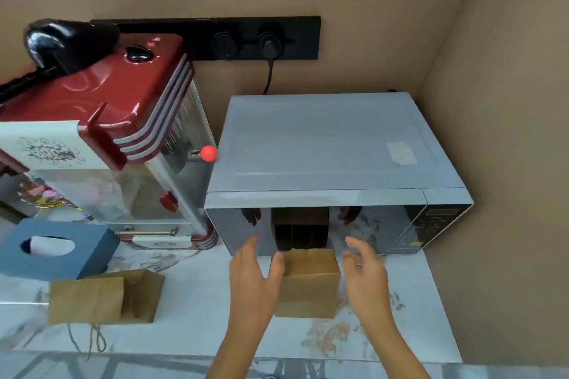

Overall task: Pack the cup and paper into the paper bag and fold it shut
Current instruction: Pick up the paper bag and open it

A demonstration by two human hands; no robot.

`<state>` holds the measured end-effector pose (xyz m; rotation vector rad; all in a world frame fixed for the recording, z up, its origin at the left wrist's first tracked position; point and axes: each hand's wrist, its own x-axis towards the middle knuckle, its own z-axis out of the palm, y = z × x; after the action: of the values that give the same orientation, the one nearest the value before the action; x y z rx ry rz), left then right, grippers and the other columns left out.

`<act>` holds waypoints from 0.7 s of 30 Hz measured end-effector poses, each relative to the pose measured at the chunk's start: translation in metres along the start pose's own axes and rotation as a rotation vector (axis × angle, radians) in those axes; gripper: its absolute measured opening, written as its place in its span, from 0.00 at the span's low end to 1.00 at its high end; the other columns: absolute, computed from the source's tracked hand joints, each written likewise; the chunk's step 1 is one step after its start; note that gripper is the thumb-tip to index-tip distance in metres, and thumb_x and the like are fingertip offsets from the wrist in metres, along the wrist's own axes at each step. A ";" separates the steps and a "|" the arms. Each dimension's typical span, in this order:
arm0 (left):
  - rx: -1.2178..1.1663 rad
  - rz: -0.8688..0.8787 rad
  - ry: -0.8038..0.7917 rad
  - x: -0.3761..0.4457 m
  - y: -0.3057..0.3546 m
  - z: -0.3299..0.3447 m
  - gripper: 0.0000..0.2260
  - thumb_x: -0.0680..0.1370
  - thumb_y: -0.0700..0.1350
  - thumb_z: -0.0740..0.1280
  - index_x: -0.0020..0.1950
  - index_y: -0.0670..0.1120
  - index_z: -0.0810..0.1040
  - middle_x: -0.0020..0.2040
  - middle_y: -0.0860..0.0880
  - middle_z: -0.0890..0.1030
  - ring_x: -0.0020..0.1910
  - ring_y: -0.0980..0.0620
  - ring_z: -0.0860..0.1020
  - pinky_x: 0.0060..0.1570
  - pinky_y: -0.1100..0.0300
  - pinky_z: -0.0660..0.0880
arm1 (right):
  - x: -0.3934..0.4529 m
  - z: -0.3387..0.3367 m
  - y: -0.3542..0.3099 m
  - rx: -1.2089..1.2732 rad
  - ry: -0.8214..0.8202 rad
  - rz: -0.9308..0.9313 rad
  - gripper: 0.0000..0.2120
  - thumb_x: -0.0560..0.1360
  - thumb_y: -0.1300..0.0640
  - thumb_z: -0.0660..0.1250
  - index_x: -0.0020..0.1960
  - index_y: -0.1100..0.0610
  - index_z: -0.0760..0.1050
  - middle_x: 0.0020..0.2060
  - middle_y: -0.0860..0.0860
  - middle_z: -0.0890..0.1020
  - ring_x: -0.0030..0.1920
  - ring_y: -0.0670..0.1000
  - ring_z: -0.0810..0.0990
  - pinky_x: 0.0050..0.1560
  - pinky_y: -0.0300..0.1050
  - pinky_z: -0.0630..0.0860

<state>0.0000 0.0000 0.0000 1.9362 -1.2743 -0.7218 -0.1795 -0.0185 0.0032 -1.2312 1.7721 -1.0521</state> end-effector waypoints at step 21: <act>-0.017 0.092 -0.262 -0.018 -0.004 0.003 0.39 0.69 0.52 0.78 0.73 0.66 0.60 0.62 0.59 0.69 0.63 0.58 0.69 0.59 0.63 0.65 | -0.028 -0.022 0.003 0.729 -0.241 0.356 0.12 0.79 0.63 0.63 0.40 0.59 0.82 0.37 0.56 0.84 0.38 0.55 0.80 0.39 0.50 0.76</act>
<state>-0.0065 0.0175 -0.0038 1.7998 -1.4979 -0.9591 -0.1925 0.0137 0.0129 -0.5378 1.1886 -1.1304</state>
